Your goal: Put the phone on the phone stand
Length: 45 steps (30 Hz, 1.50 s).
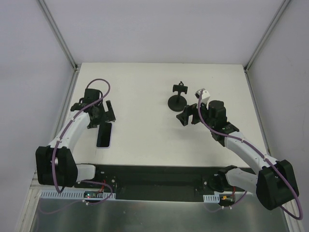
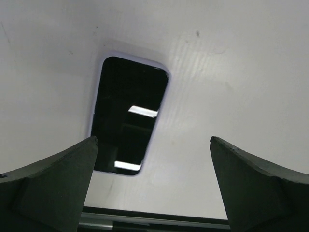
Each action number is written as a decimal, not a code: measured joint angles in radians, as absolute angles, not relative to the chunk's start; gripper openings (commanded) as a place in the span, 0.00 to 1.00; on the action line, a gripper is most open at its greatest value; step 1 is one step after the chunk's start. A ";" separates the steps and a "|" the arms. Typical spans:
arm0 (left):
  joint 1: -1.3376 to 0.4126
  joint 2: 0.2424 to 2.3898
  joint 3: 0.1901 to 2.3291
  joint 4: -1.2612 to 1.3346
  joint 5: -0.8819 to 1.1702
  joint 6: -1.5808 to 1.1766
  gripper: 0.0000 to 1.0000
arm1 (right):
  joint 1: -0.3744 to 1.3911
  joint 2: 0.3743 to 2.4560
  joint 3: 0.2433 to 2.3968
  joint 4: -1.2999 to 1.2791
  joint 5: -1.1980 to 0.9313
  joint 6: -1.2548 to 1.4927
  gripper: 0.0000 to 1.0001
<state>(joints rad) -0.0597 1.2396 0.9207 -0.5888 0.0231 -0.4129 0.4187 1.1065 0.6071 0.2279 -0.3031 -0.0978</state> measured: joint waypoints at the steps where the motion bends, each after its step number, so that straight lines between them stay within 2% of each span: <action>1: -0.063 1.263 0.920 -0.595 0.001 -0.377 0.99 | 0.419 1.106 0.607 0.228 -0.303 -0.098 0.96; 12: -0.067 1.466 0.940 -0.655 -0.027 -0.152 0.99 | 0.423 1.106 0.607 0.228 -0.303 -0.099 0.96; 25: -0.057 1.627 0.978 -0.663 -0.022 -0.110 0.99 | 0.424 1.106 0.607 0.228 -0.303 -0.102 0.96; 31: -0.023 1.668 0.992 -0.662 0.060 -0.107 0.99 | 0.424 1.106 0.607 0.228 -0.303 -0.106 0.96; 45: -0.047 1.694 1.004 -0.668 0.065 -0.125 0.64 | 0.426 1.107 0.607 0.228 -0.299 -0.109 0.96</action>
